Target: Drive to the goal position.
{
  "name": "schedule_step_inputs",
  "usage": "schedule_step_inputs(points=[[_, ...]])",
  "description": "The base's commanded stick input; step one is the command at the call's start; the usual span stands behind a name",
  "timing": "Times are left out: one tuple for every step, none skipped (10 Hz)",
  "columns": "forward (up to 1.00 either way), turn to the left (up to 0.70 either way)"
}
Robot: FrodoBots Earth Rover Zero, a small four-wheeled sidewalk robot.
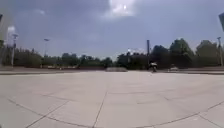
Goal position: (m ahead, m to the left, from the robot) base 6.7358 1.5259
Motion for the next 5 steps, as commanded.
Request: schedule_step_inputs(points=[[0.7,0.0],[0.7,0.0],[0.7,0.0],[0.7,0.0],[0.7,0.0]])
